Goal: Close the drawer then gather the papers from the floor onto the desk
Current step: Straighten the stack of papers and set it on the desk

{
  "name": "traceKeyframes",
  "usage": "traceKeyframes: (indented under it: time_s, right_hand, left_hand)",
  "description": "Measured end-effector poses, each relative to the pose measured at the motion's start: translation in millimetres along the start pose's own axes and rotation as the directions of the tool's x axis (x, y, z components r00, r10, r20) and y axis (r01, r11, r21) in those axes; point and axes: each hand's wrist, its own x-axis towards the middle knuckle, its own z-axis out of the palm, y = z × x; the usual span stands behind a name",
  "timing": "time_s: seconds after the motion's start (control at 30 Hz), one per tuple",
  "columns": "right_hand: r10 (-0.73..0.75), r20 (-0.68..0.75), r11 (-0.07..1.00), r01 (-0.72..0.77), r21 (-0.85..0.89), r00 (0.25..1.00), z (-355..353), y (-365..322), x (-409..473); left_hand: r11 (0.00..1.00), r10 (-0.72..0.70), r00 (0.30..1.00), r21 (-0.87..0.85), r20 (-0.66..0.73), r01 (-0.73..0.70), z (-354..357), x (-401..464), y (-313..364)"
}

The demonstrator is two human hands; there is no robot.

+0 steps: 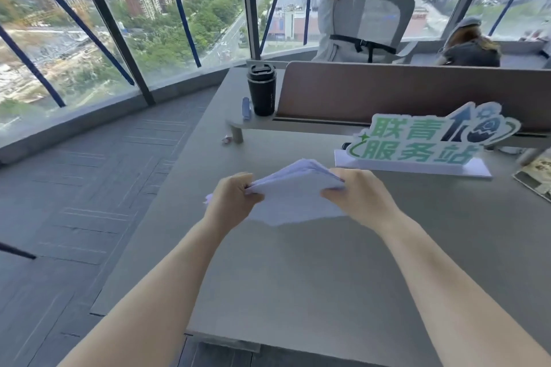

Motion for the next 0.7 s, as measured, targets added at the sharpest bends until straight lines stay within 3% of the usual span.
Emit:
traceKeyframes:
  time_s: [0.07,0.13,0.17,0.2,0.27,0.33,0.47,0.57,0.63,0.7]
  right_hand:
    - [0.072,-0.045,0.959,-0.057,0.277,0.996,10,7,1]
    - [0.173,-0.077,0.825,-0.101,0.556,0.982,20,20,0]
    - [0.223,-0.092,0.770,-0.117,0.628,0.970,26,27,-3]
    - [0.262,-0.102,0.737,-0.131,0.663,0.959,31,33,-6]
    - [0.302,-0.122,0.701,-0.133,0.701,0.945,41,39,-9]
    - [0.301,-0.137,0.680,-0.111,0.725,0.944,49,41,-10]
    - [0.322,-0.151,0.659,-0.107,0.745,0.935,69,55,-11]
    - [0.447,-0.034,0.648,-0.297,0.701,0.894,110,77,-20]
    - [0.571,0.007,0.608,-0.429,0.668,0.821,143,90,-28]
    - [0.648,0.013,0.569,-0.496,0.656,0.761,164,93,-31]
  left_hand:
    - [0.973,0.114,0.992,0.207,-0.060,-0.100,-15,14,3]
    - [0.949,0.084,0.982,0.314,-0.170,-0.026,-36,26,-9]
    - [0.968,-0.024,0.978,0.240,-0.205,0.074,-46,30,-20]
    - [0.984,-0.150,0.971,0.062,-0.186,0.164,-55,31,-31]
    - [0.902,-0.239,0.970,-0.362,0.036,0.236,-64,29,-48]
    - [0.812,-0.155,0.967,-0.531,0.203,0.241,-59,26,-57]
    - [0.775,-0.185,0.976,-0.594,0.117,0.218,-31,18,-64]
    - [0.797,-0.267,0.956,-0.530,0.125,0.292,2,3,-89]
    - [0.820,-0.369,0.918,-0.415,0.144,0.395,28,-8,-107]
    - [0.846,-0.426,0.901,-0.321,0.074,0.426,47,-13,-118]
